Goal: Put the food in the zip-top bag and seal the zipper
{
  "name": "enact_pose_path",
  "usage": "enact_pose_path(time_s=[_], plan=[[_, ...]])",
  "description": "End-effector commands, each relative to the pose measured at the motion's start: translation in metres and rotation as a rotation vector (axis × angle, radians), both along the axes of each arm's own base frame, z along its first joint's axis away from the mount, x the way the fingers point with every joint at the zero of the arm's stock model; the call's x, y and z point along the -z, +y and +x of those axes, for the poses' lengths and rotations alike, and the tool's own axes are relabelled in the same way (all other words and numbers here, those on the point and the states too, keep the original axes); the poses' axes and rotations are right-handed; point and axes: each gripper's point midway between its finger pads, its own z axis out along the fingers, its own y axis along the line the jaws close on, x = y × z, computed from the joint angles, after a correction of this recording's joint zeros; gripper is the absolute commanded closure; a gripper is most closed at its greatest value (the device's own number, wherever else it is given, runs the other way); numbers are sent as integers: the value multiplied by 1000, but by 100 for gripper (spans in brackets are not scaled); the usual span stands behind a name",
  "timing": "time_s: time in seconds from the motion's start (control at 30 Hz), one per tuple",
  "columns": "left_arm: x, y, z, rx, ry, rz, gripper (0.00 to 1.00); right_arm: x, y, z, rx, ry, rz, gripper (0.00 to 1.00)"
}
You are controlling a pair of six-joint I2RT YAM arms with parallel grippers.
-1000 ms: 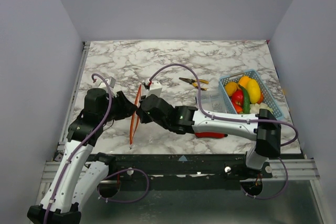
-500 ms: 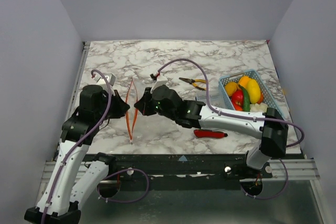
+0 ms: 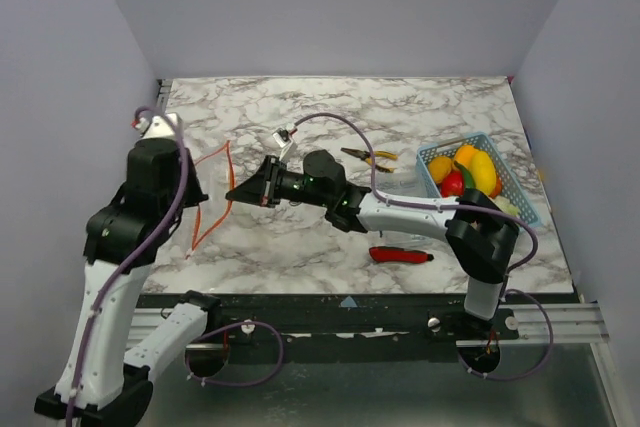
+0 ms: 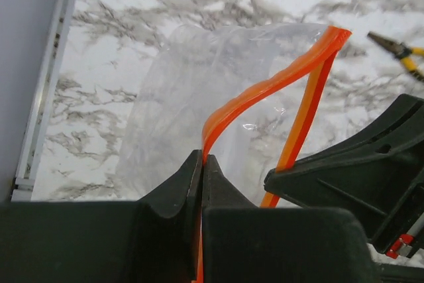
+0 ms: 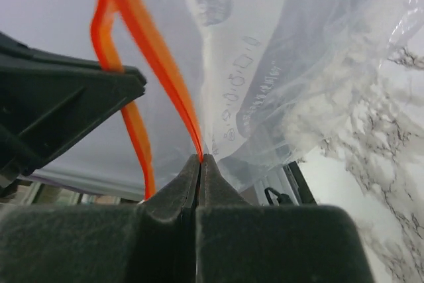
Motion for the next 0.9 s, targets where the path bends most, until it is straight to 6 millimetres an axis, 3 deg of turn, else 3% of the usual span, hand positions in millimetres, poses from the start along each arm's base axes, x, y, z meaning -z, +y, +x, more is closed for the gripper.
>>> enact_pose_path(time_s=[0.0, 0.1, 0.2, 0.3, 0.43, 0.57, 0.73, 0.87], plan=[[76, -33, 22, 135, 276, 47, 100, 47, -19, 10, -48, 101, 23, 100], [109, -85, 34, 339, 342, -83, 100, 112, -46, 29, 61, 141, -162, 100], [136, -114, 38, 453, 401, -131, 100, 159, -73, 38, 162, 103, -410, 100], [152, -112, 38, 474, 438, -88, 100, 195, -111, 49, 291, 95, -626, 98], [154, -108, 42, 464, 384, -67, 100, 218, -143, 58, 390, 79, -822, 95], [155, -111, 44, 471, 325, -86, 100, 213, -143, 59, 399, 34, -855, 90], [160, -109, 43, 464, 331, -81, 100, 190, -135, 61, 374, -4, -850, 80], [166, -105, 44, 455, 341, -60, 100, 158, -138, 55, 353, -46, -800, 58]])
